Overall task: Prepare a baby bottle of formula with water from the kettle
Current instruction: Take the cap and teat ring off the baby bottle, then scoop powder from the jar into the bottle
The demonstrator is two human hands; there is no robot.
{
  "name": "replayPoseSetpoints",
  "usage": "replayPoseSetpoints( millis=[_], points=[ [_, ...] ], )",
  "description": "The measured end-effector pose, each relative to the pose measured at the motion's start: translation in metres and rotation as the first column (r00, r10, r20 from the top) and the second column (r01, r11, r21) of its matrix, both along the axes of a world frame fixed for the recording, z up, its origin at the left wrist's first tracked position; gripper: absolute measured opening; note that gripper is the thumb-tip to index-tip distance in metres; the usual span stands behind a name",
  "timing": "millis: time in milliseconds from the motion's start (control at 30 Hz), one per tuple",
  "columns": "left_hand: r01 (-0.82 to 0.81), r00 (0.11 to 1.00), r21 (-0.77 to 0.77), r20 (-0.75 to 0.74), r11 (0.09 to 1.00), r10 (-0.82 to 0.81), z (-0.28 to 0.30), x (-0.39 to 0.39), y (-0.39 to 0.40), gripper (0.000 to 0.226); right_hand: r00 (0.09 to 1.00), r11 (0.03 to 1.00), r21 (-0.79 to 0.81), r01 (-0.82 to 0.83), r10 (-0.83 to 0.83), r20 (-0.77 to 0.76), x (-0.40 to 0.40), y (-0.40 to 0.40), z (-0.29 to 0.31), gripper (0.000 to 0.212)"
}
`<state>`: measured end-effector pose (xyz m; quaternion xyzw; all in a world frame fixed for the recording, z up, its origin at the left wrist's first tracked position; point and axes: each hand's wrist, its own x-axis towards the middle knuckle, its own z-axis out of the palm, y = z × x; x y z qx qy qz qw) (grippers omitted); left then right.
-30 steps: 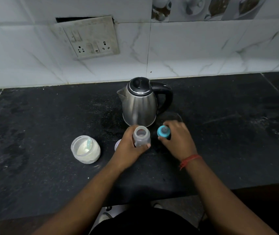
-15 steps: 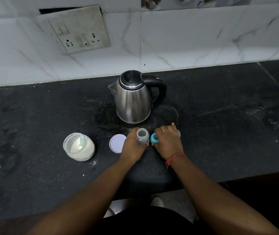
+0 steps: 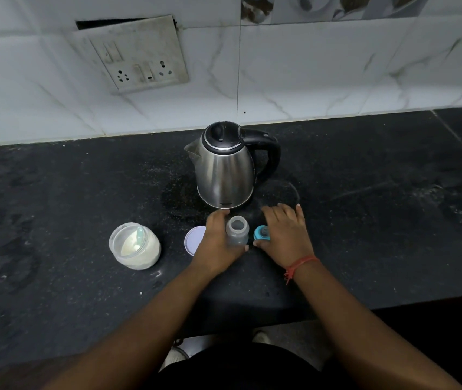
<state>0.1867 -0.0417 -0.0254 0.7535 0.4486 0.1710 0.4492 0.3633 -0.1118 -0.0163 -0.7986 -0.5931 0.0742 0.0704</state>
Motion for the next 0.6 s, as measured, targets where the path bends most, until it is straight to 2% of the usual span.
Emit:
replayPoseSetpoints(
  millis=[133,267,500,600],
  points=[
    [0.038,0.999,0.105,0.033,0.994,-0.042,0.017,-0.032,0.008,0.094,0.994,0.986,0.162,0.038,-0.021,-0.108,0.002,-0.001,0.028,0.074],
    [-0.006,0.998,0.190,0.068,0.982,-0.007,0.032,-0.060,0.016,0.093,0.988,0.947,0.322,0.010,0.041,-0.150,-0.011,0.012,0.052,0.070],
    [-0.161,0.985,0.372,0.121,0.914,0.124,0.061,-0.101,0.038,0.082,0.965,0.929,0.355,-0.102,0.179,-0.190,-0.061,0.047,0.061,0.067],
    [-0.254,0.966,0.402,0.148,0.880,0.211,0.066,-0.130,0.049,0.077,0.936,0.914,0.377,-0.151,0.254,-0.242,-0.085,0.057,0.059,0.065]
  ],
)
